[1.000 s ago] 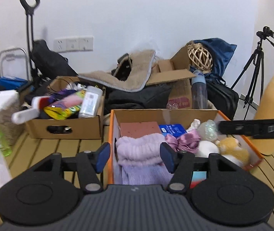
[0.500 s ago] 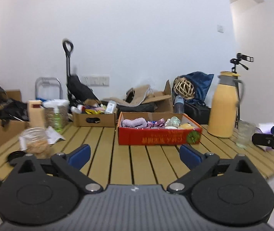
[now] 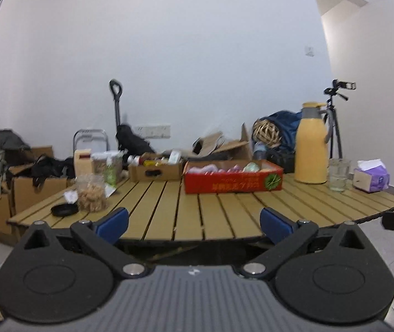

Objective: Organize soft objects

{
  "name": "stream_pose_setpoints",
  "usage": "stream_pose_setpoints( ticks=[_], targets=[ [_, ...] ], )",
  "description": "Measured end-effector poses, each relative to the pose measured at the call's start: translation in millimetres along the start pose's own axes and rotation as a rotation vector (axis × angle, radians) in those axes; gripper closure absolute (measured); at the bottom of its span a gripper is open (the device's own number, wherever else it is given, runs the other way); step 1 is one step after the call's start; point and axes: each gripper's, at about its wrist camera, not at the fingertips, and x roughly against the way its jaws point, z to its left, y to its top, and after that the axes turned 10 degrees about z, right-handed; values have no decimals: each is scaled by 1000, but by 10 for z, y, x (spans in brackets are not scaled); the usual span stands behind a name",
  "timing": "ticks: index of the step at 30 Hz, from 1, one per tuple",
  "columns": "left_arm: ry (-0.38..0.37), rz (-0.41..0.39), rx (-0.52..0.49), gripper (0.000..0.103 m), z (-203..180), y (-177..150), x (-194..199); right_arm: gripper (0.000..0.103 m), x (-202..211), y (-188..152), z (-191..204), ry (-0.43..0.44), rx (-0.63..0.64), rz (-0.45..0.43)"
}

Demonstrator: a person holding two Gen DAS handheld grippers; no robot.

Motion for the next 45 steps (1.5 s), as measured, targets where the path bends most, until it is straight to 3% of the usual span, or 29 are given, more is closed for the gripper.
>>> stream_pose_setpoints(
  ticks=[45],
  targets=[
    [-19,23,-7,0,36,-88,-93,0,-174,12,44,54,31,32]
  ],
)
